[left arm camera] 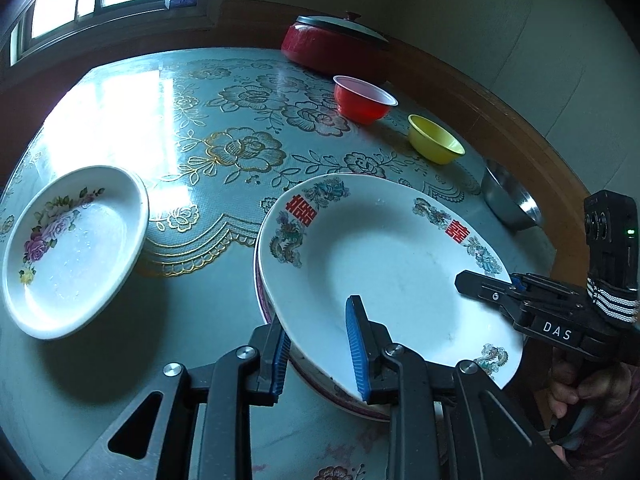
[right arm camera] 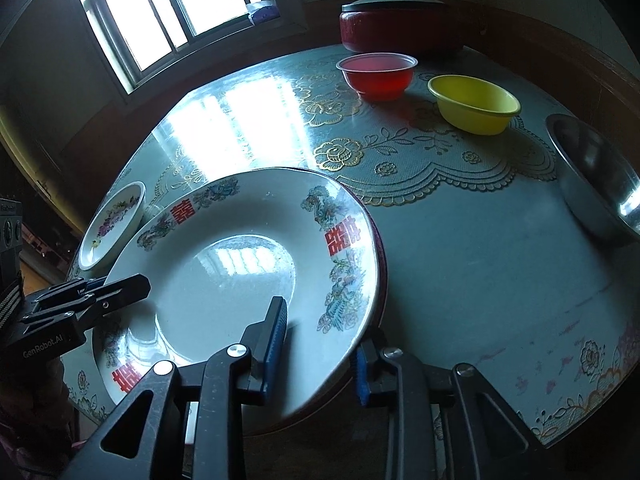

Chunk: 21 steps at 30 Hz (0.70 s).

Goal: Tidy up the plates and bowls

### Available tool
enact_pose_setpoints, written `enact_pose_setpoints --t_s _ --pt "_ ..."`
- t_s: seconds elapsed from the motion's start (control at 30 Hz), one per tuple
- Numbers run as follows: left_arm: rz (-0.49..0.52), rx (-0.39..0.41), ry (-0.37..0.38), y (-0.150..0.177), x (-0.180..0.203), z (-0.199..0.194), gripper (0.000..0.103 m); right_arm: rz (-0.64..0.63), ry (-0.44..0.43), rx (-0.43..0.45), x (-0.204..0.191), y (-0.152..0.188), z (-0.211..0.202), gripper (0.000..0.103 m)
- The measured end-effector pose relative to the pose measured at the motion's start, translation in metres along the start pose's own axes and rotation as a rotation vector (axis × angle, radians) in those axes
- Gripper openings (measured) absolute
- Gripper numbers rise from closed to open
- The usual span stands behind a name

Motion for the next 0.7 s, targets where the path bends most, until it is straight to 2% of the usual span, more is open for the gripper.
enact_pose_setpoints --t_s 0.1,0.27,0.6,0.7 --pt "-0.006 0.004 -0.005 0.000 -0.001 -0.002 0.028 -0.001 -0.029 -0.041 0.000 -0.002 0.001 0.033" --pt "-0.010 0.004 -0.016 0.000 0.000 -0.003 0.027 0.024 -0.066 -0.048 0.005 -0.002 0.000 0.033" --pt "-0.013 -0.012 -0.013 0.004 0.003 -0.005 0.030 0.014 -0.050 -0.029 0.008 -0.002 -0.015 0.033" --pt "-0.010 -0.019 -0.016 0.006 0.005 -0.005 0.028 0.000 -0.004 -0.032 0.011 -0.001 -0.017 0.033"
Point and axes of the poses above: each gripper's, at about its wrist camera, not at the fingertips, and z roughly the way its jaws point, x to its right, y to its underside, the point moved 2 cm from there along z, roughly the way its jaws point, and after that the axes turned 5 degrees about -z, right-handed, at the moved point
